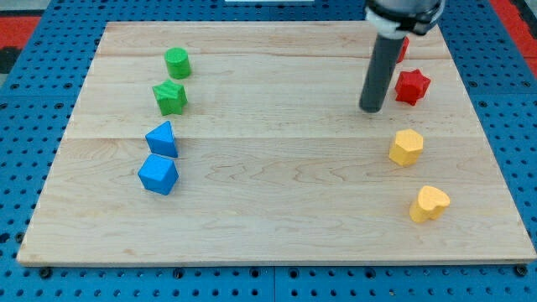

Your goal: Slide the yellow hexagon diagonally top right to the yellow heart

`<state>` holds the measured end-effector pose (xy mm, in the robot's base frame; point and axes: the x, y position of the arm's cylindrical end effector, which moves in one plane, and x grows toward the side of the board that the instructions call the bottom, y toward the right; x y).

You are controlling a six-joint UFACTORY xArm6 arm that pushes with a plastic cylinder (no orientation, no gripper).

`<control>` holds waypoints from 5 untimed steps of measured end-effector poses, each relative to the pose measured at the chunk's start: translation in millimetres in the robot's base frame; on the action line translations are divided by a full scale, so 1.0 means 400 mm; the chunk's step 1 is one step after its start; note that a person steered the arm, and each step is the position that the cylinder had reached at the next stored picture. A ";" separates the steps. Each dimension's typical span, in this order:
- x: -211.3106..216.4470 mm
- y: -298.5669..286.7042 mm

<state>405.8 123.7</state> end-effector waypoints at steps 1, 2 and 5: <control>0.105 -0.076; 0.198 0.058; 0.193 0.027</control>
<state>483.2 134.5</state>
